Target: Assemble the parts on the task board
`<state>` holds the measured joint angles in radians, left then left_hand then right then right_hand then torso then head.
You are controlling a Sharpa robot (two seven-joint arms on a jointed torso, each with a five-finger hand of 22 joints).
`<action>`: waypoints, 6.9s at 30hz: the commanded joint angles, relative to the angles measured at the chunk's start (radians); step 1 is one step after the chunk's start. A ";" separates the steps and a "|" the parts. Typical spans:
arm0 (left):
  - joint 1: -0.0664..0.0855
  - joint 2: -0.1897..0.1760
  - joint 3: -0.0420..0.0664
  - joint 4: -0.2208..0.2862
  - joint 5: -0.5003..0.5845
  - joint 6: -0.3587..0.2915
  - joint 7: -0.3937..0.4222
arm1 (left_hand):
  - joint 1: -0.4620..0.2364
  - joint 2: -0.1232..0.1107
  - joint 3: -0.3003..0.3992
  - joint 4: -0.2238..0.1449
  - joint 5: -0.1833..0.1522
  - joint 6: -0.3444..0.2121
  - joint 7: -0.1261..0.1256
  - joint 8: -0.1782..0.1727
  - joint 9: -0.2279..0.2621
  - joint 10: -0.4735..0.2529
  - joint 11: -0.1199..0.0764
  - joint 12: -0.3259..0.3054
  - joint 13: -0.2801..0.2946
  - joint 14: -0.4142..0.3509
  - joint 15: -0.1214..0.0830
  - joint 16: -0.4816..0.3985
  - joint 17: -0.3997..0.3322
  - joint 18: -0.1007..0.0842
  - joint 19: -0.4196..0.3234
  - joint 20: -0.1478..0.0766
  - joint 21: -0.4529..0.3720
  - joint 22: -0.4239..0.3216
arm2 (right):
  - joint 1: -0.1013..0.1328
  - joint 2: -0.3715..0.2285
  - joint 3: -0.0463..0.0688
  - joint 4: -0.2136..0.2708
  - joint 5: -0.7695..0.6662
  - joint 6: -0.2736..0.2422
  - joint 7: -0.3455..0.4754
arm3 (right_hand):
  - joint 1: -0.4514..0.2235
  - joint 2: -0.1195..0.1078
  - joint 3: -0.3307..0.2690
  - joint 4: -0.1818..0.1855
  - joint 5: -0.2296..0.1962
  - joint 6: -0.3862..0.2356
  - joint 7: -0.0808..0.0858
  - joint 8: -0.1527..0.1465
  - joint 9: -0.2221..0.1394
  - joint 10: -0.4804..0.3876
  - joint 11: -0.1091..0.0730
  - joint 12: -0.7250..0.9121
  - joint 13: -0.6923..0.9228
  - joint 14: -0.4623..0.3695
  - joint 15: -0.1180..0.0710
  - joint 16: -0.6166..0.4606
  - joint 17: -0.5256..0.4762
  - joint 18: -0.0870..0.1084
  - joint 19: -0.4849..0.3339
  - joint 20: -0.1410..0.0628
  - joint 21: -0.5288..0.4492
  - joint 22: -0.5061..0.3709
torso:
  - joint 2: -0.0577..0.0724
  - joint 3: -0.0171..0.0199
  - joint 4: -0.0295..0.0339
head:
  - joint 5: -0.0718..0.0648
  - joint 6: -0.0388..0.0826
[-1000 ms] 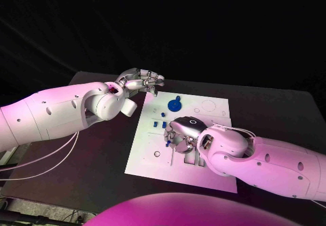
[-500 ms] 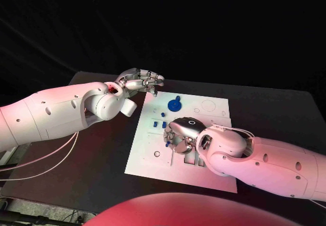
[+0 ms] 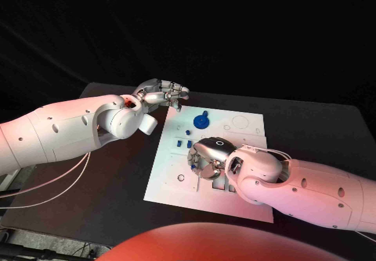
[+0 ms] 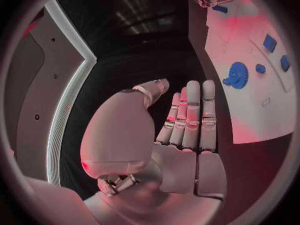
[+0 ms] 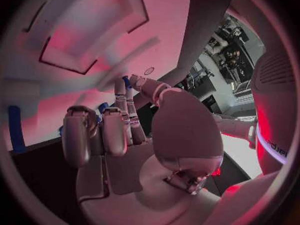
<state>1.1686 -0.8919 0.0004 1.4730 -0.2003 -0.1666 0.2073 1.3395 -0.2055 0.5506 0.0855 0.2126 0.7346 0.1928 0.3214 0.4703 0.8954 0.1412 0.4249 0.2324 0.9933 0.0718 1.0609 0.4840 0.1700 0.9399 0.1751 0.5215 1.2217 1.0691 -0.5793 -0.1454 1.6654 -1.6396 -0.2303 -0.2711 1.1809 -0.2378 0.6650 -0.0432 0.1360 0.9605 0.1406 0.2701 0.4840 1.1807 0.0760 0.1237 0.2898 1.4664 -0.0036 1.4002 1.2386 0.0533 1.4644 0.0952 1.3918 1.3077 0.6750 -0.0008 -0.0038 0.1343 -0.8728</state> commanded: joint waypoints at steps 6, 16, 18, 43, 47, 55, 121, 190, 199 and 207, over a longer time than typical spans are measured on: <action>0.001 0.000 0.001 0.001 -0.003 0.014 0.003 | -0.012 -0.001 -0.004 -0.001 0.003 -0.006 0.012 0.004 0.001 -0.008 0.002 -0.002 -0.001 -0.005 -0.001 -0.006 -0.001 0.010 -0.007 0.000 -0.004 -0.001 | -0.004 -0.016 -0.003 0.004 0.008 -0.019 0.008 | -0.016 -0.017 -0.032 0.008 0.001 -0.060 0.008 -0.037 -0.014 -0.038 0.009 -0.020 -0.008 0.031 0.010 -0.014 -0.022 -0.005 -0.003 0.016 -0.027 0.183 | 0.000 0.0000 0.0008 | -0.003 0.000; 0.001 -0.001 0.001 -0.001 -0.003 0.016 0.002 | -0.013 -0.001 -0.004 -0.002 0.003 -0.009 0.013 0.007 0.001 -0.011 0.002 -0.001 -0.002 -0.006 -0.001 -0.006 -0.001 0.010 -0.007 0.001 -0.005 -0.003 | 0.011 -0.113 0.005 0.079 0.005 -0.076 -0.002 | -0.021 -0.026 -0.049 0.012 0.001 -0.069 0.006 -0.042 -0.016 -0.033 0.005 -0.014 -0.005 0.032 0.007 -0.011 -0.018 -0.005 -0.001 0.015 -0.025 0.185 | -0.001 -0.0010 -0.0011 | -0.012 0.000; 0.001 -0.002 0.001 -0.001 -0.003 0.016 0.001 | -0.013 -0.001 -0.004 -0.002 0.003 -0.009 0.013 0.007 0.001 -0.011 0.002 -0.001 -0.002 -0.006 -0.001 -0.006 -0.001 0.010 -0.007 0.001 -0.005 -0.003 | 0.020 -0.139 0.007 0.098 0.014 -0.080 -0.004 | -0.022 -0.026 -0.050 0.012 0.000 -0.068 0.005 -0.041 -0.016 -0.033 0.005 -0.013 -0.004 0.032 0.007 -0.011 -0.018 -0.005 0.000 0.015 -0.023 0.185 | -0.001 -0.0005 -0.0019 | -0.013 0.000; 0.000 0.004 0.000 -0.006 -0.003 0.026 0.003 | -0.013 -0.001 -0.005 -0.002 0.003 -0.012 0.013 0.010 0.001 -0.012 0.002 0.000 -0.002 -0.006 -0.001 -0.007 -0.001 0.011 -0.007 0.001 -0.006 -0.004 | 0.111 -0.315 0.017 0.060 0.085 0.033 0.018 | 0.310 0.007 -0.464 0.332 -0.035 -0.116 -0.007 -0.082 -0.103 -0.264 0.056 -0.008 -0.152 -0.010 0.047 -0.075 -0.150 0.050 -0.112 0.050 -0.326 0.062 | -0.004 -0.0032 -0.0074 | -0.047 0.000; 0.000 0.003 0.000 -0.007 -0.003 0.026 0.002 | -0.013 -0.001 -0.005 -0.002 0.003 -0.012 0.013 0.010 0.001 -0.012 0.002 0.000 -0.002 -0.006 -0.001 -0.007 -0.001 0.011 -0.007 0.001 -0.006 -0.004 | 0.105 -0.297 0.015 0.051 0.099 0.046 0.024 | 0.315 0.023 -0.433 0.327 -0.034 -0.092 0.004 -0.071 -0.109 -0.226 0.044 0.016 -0.158 0.000 0.038 -0.063 -0.133 0.043 -0.091 0.042 -0.292 0.076 | -0.004 -0.0048 -0.0076 | -0.047 0.000; 0.001 0.002 0.000 -0.006 -0.003 0.027 0.001 | -0.013 -0.001 -0.005 -0.002 0.003 -0.012 0.013 0.010 0.001 -0.012 0.002 0.000 -0.002 -0.006 -0.001 -0.007 -0.001 0.011 -0.007 0.001 -0.006 -0.004 | 0.100 -0.272 0.012 0.040 0.104 0.044 0.025 | 0.306 0.033 -0.361 0.315 -0.026 -0.063 0.010 -0.066 -0.127 -0.138 0.023 0.035 -0.159 0.012 0.020 -0.045 -0.110 0.029 -0.054 0.026 -0.219 0.109 | -0.003 -0.0048 -0.0075 | -0.045 0.000; 0.000 0.027 -0.001 -0.024 0.000 0.041 -0.004 | -0.018 0.004 -0.006 0.001 0.002 -0.017 0.014 0.018 0.002 -0.015 0.003 0.004 -0.003 -0.006 0.000 -0.007 -0.001 0.011 -0.006 0.003 -0.008 -0.007 | 0.034 -0.083 0.013 0.169 0.059 -0.139 0.066 | 0.160 0.019 -0.039 0.170 -0.020 0.080 -0.020 0.004 -0.075 0.060 -0.015 -0.016 -0.129 0.019 -0.012 -0.030 -0.112 0.001 0.003 -0.006 -0.081 0.181 | -0.005 -0.0052 -0.0050 | -0.017 0.000; 0.001 0.026 -0.001 -0.021 -0.003 0.049 -0.014 | -0.024 0.006 -0.009 0.006 0.003 -0.023 0.015 0.023 0.001 -0.019 0.004 0.006 -0.003 -0.006 0.001 -0.007 -0.001 0.011 -0.006 0.004 -0.010 -0.010 | -0.047 0.038 -0.002 0.034 -0.045 -0.011 0.018 | 0.073 -0.018 -0.058 0.142 0.005 0.007 0.004 -0.035 -0.073 0.043 0.003 -0.043 -0.111 0.016 0.001 -0.030 -0.119 0.000 0.004 0.005 -0.077 0.187 | -0.006 -0.0053 -0.0080 | -0.007 0.000; 0.001 0.026 -0.001 -0.021 -0.003 0.049 -0.015 | -0.024 0.006 -0.009 0.006 0.003 -0.023 0.015 0.023 0.001 -0.019 0.004 0.006 -0.003 -0.006 0.001 -0.007 -0.001 0.011 -0.006 0.004 -0.010 -0.010 | -0.048 0.030 -0.003 0.041 -0.045 -0.050 0.011 | 0.051 -0.026 -0.072 0.125 0.004 -0.105 0.011 -0.094 -0.100 0.044 -0.003 -0.044 -0.090 0.016 -0.001 -0.026 -0.117 0.001 0.005 0.006 -0.078 0.189 | -0.005 -0.0040 -0.0082 | -0.010 0.000; 0.000 0.024 -0.002 -0.021 -0.003 0.051 -0.015 | -0.026 0.007 -0.010 0.008 0.003 -0.025 0.015 0.025 0.001 -0.020 0.004 0.007 -0.003 -0.007 0.002 -0.007 -0.001 0.011 -0.006 0.004 -0.011 -0.011 | -0.046 -0.040 0.000 0.106 0.012 -0.208 0.056 | 0.038 -0.019 -0.158 0.125 -0.011 -0.192 -0.011 -0.126 -0.130 0.056 -0.019 -0.016 -0.053 0.015 -0.015 -0.028 -0.125 -0.004 0.015 -0.007 -0.056 0.197 | -0.006 -0.0040 -0.0076 | -0.016 0.000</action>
<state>1.1683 -0.8691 -0.0017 1.4502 -0.2022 -0.1326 0.1872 1.3223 -0.1962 0.5448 0.0912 0.2126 0.7166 0.1889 0.3441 0.4703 0.8846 0.1448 0.4291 0.2305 0.9933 0.0718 1.0570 0.4842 0.1700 0.9399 0.1750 0.5140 1.2116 1.0212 -0.6086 -0.1469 1.7615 -1.6627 -0.3333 -0.2474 1.2262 -0.2602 0.5123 0.0815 0.1253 0.7732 0.1302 0.1466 0.3550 1.2367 0.0621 0.1048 0.2347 1.4684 -0.0131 1.3700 1.1143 0.0595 1.4663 0.0926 1.3344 1.3079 0.6703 -0.0047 -0.0119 0.1201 -0.8728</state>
